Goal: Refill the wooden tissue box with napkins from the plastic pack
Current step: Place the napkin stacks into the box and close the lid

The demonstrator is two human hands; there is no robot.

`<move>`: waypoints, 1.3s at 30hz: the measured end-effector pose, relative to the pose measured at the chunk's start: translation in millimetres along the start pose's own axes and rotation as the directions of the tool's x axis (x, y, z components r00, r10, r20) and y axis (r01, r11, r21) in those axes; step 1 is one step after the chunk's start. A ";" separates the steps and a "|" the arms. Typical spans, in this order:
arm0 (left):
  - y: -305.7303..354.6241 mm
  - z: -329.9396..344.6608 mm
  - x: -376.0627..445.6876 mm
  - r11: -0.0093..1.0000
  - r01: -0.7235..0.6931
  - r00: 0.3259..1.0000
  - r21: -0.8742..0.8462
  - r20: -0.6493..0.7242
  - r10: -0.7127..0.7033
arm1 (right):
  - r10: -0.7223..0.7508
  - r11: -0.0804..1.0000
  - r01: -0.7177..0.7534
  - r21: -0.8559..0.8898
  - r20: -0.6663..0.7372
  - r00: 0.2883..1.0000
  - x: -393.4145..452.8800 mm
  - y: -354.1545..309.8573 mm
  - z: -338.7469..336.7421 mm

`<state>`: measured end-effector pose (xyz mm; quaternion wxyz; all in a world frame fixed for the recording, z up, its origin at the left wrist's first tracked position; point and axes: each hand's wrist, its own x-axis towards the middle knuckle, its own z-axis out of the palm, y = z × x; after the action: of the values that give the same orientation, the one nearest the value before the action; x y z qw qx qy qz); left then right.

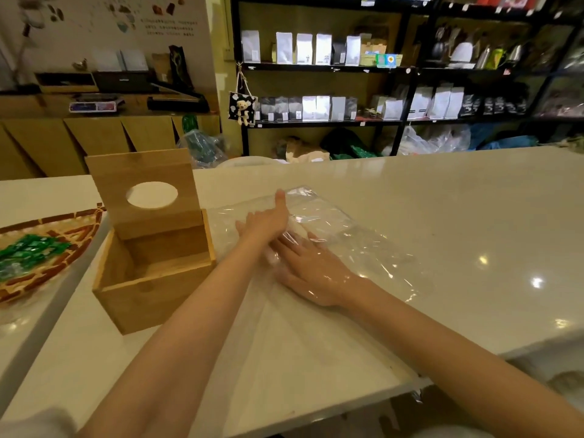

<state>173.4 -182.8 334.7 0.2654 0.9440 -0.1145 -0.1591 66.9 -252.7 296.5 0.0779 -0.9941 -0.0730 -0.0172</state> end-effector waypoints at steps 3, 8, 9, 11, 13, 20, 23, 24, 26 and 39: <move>-0.3 3.4 10.4 0.997 0.044 0.999 -0.069 0.018 -0.042 | 0.011 0.999 -0.015 0.053 0.063 0.998 -17.0 -2.2 -3.5; -2.3 9.5 16.5 0.993 0.041 0.999 -0.107 0.017 -0.039 | -0.001 1.000 0.001 -0.015 0.053 0.999 -49.7 -3.5 -10.8; -3.1 10.4 18.0 0.995 0.041 0.999 -0.096 0.010 -0.040 | -0.003 1.000 0.004 -0.019 0.063 0.998 -56.5 -2.8 -11.9; -4.9 11.7 19.9 0.996 0.038 0.999 -0.080 0.004 -0.038 | -0.006 1.000 0.007 -0.011 0.092 0.996 -72.6 -2.0 -14.9; -6.7 13.7 21.9 0.996 0.037 0.999 -0.086 0.004 -0.037 | -0.007 1.000 0.005 0.021 0.093 0.996 -90.9 -2.1 -18.2; -10.0 17.6 23.7 1.000 0.026 1.000 0.007 -0.010 -0.025 | -0.043 0.999 0.041 0.026 0.074 0.996 -154.4 3.9 -17.8; -8.7 19.6 20.1 0.999 0.028 1.000 0.036 -0.015 -0.027 | -0.068 0.998 0.067 0.016 0.030 0.997 -173.3 6.1 -15.0; -8.1 20.1 18.1 0.999 0.024 1.000 0.042 -0.016 -0.023 | -0.076 0.997 0.076 0.011 0.008 0.997 -177.8 7.0 -14.2; -7.7 21.8 15.7 0.998 0.012 0.999 0.060 -0.030 -0.010 | -0.087 0.996 0.087 -0.014 -0.038 0.995 -184.2 9.7 -12.5; -18.1 29.6 17.4 0.958 -0.128 0.986 0.258 -0.069 0.150 | -0.243 0.969 0.204 -0.137 -0.394 0.886 -201.2 24.6 -1.9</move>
<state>181.2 -186.7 296.9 0.1585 0.9657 -0.1882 -0.0826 -128.4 -305.8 285.4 0.0433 -0.9560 -0.1683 -0.2364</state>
